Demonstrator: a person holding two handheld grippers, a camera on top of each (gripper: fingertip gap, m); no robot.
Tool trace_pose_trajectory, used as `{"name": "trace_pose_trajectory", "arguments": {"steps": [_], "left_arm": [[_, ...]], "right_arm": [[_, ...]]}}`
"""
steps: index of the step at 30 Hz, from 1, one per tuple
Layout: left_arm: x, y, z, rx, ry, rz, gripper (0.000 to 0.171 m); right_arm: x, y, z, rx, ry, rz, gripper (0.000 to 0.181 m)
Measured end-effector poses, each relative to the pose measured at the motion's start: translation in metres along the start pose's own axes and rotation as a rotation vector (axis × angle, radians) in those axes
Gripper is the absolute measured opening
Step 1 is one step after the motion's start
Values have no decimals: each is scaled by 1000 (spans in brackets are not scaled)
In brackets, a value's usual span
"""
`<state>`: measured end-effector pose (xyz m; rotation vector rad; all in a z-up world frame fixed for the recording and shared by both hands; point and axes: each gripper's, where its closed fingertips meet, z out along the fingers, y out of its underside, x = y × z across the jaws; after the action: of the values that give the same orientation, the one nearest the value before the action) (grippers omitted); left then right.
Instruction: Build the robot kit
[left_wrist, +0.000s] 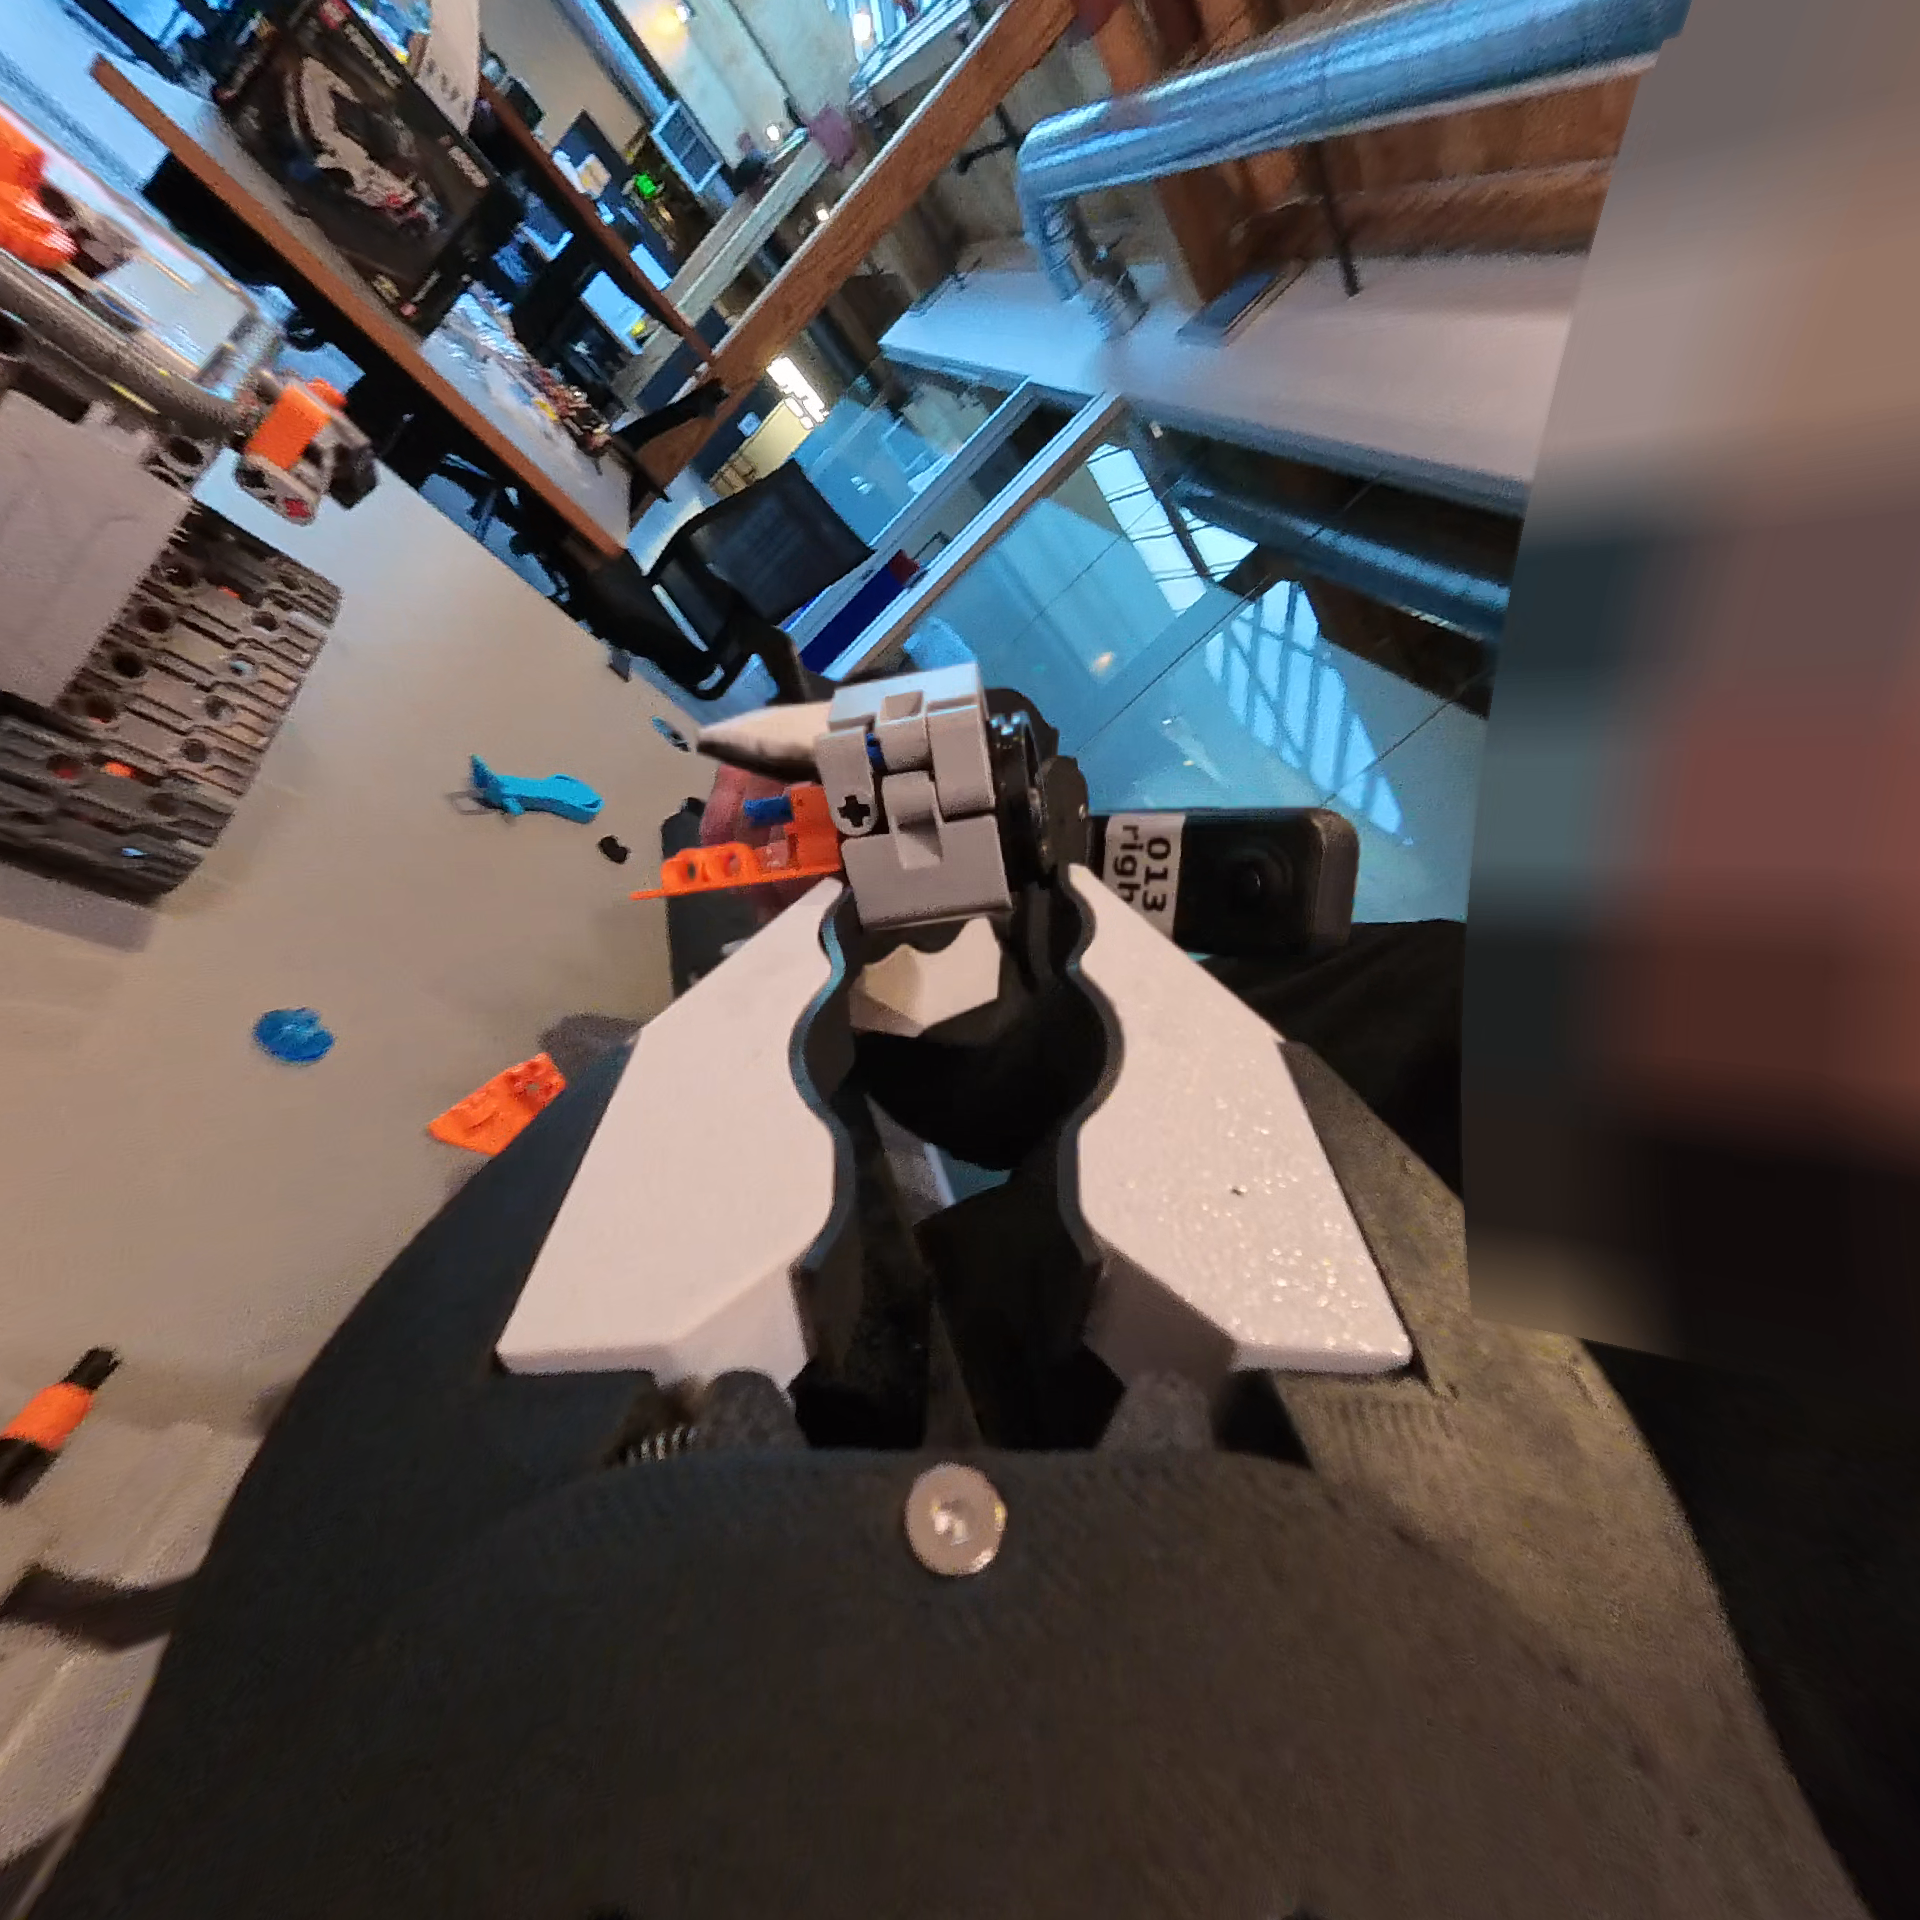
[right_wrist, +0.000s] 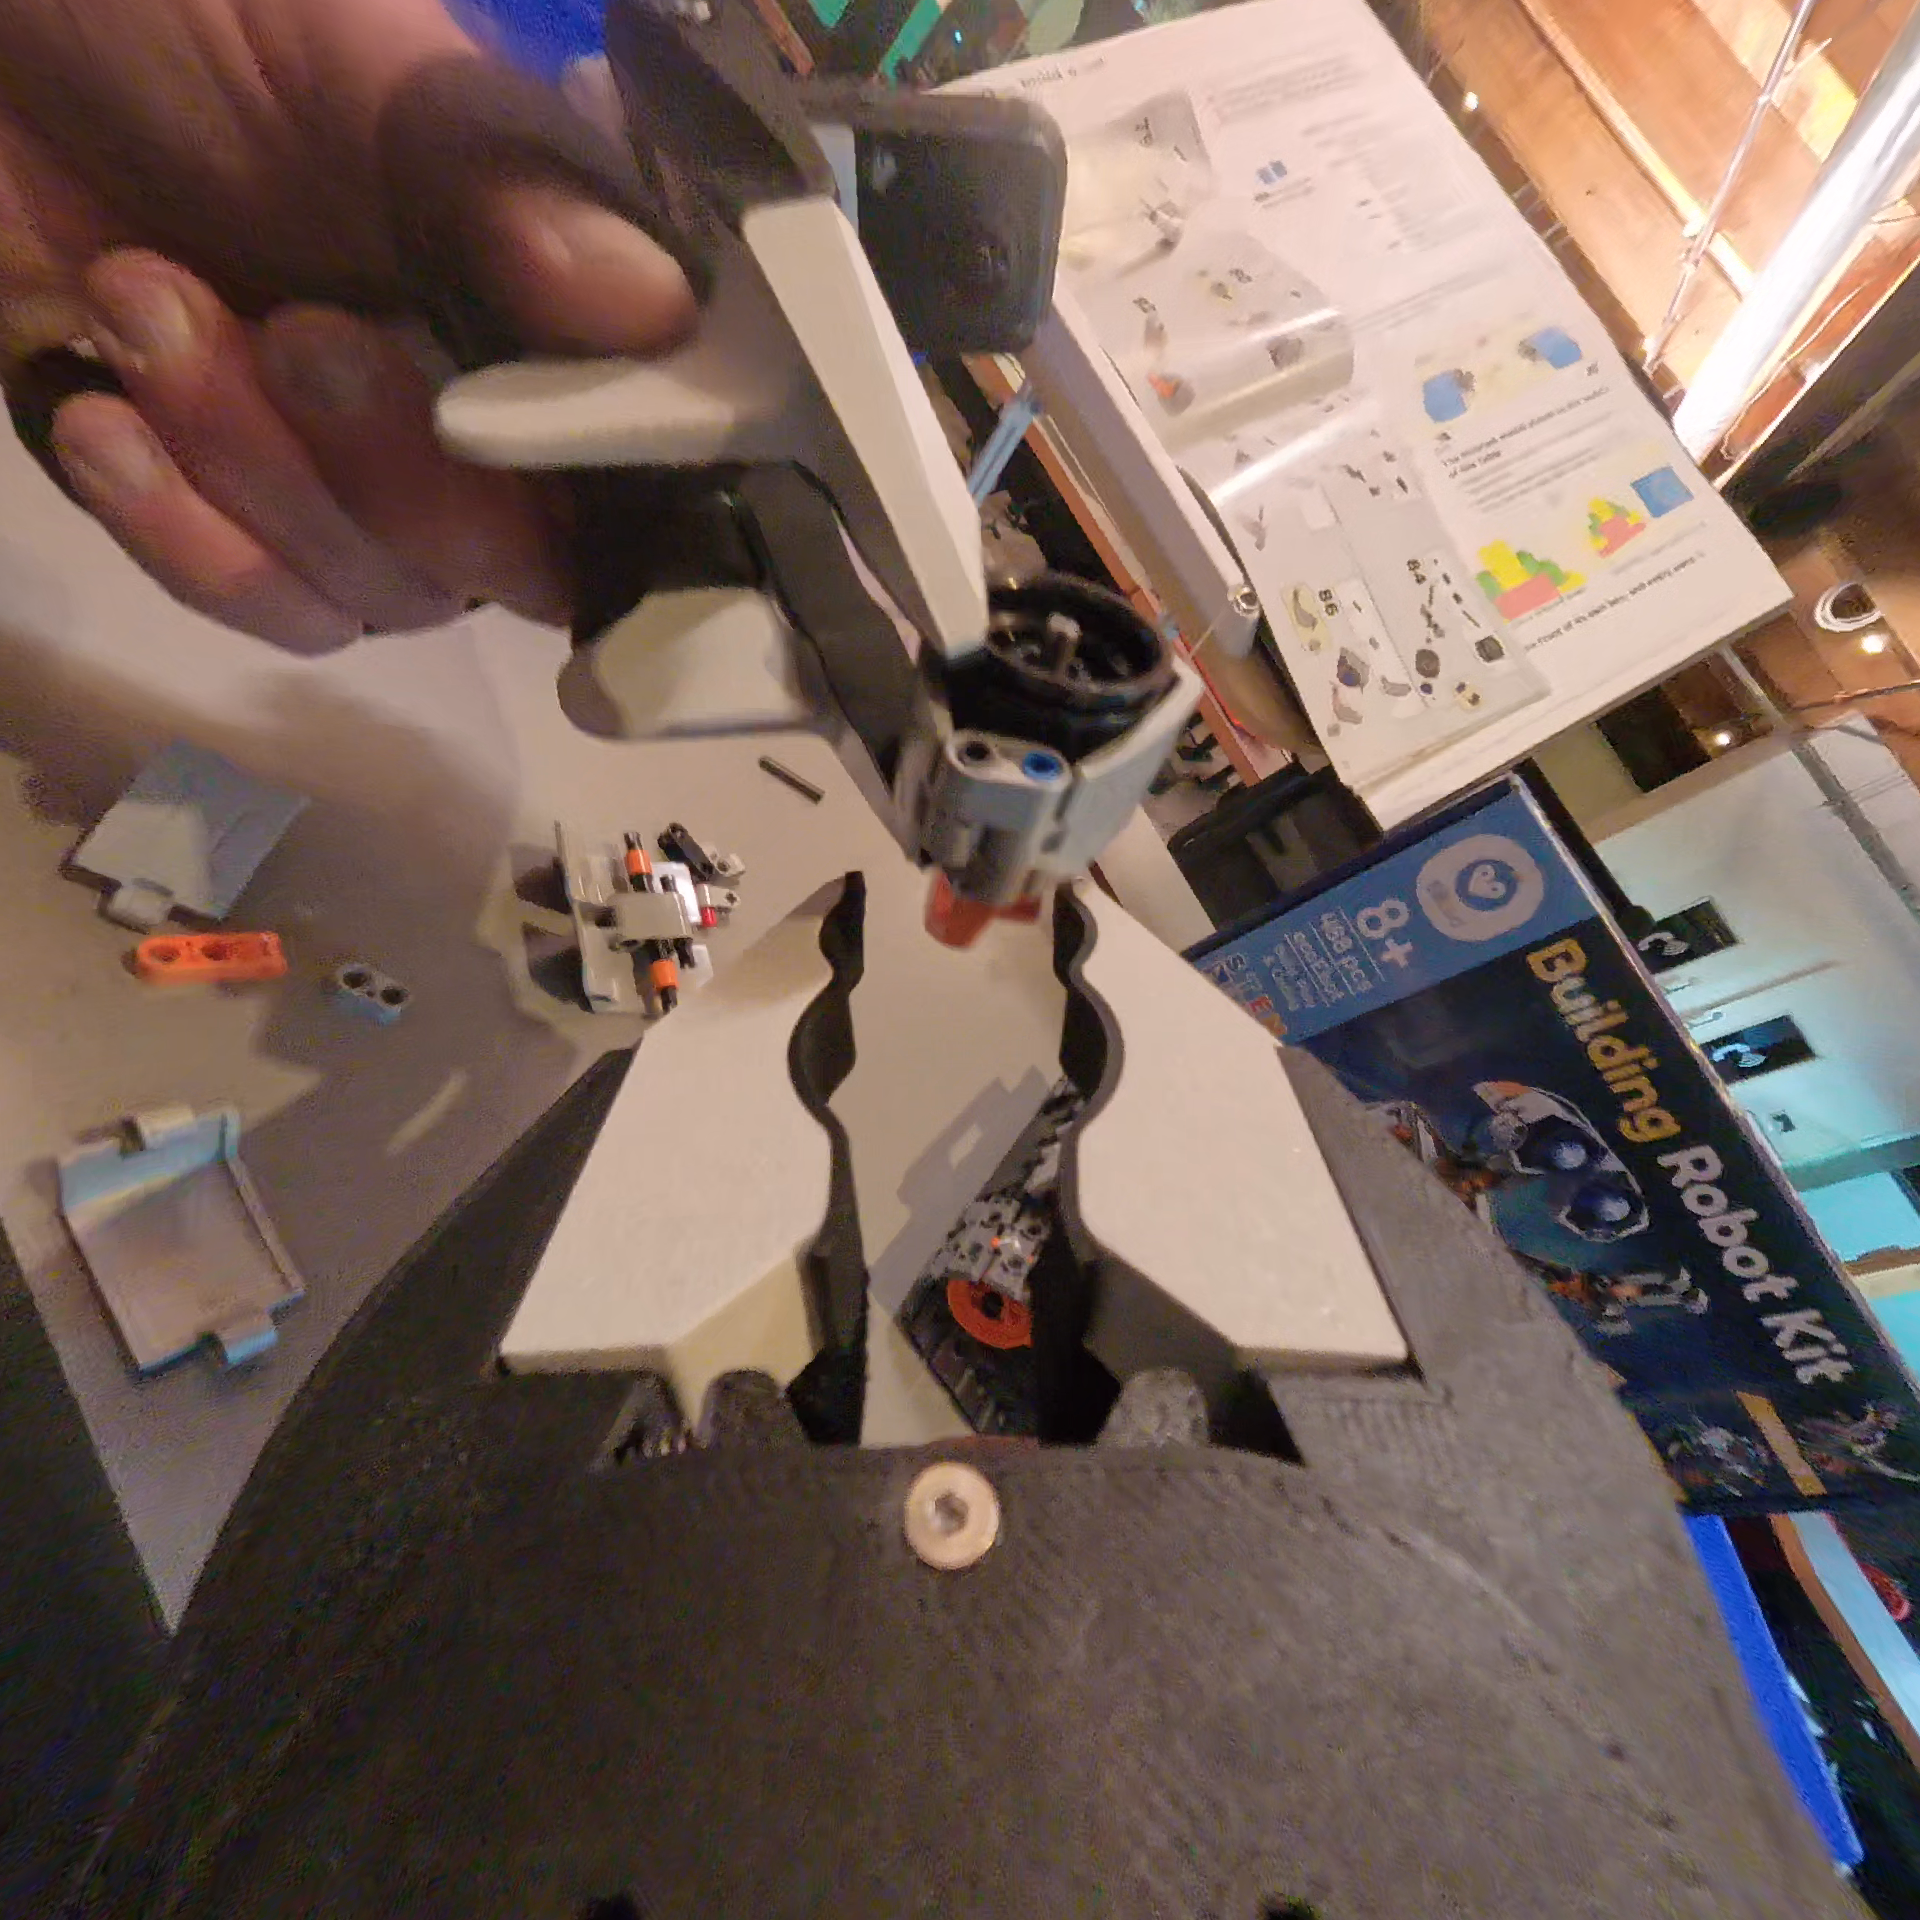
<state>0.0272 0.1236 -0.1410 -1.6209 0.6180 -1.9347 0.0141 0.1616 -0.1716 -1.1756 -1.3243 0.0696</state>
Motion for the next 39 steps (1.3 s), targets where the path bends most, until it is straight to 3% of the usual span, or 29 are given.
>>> {"name": "trace_pose_trajectory", "arguments": {"steps": [5,11,15,18,20,23,26,27,28,32,34,37,39], "left_arm": [[6,-6,0,55,73,-48,33],[8,-11,0,76,77,-28,24],[2,-11,-2,38,-15,77,21],[-6,-18,-18,13,-172,242,36],[-7,-24,-24,-25,-272,378,51],[5,-22,-12,-125,-264,473,62],[-7,-1,1,-296,-279,466,54],[-10,5,3,-329,-273,471,42],[-11,6,6,-324,-267,483,42],[-18,-11,4,-191,-290,436,41],[-23,-29,-3,-85,-323,387,41],[-38,-46,-11,36,-373,288,41],[-45,-51,-10,89,-384,242,41]], "right_arm": [[4,-9,5,13,-9,81,24],[7,-11,-2,110,-206,335,10],[2,-13,-6,160,-378,499,10],[-4,-14,-13,198,-581,655,9],[-11,-17,-20,224,-750,771,9],[-22,-19,-24,227,-944,856,10],[-33,-24,-27,216,-1050,857,9],[-36,-26,-28,213,-1063,849,9],[-38,-27,-28,209,-1076,847,9],[-24,-23,-16,204,-976,895,14],[-7,-7,2,138,-754,868,45],[18,8,9,52,-365,595,56],[23,6,10,-19,-184,396,55]]}}
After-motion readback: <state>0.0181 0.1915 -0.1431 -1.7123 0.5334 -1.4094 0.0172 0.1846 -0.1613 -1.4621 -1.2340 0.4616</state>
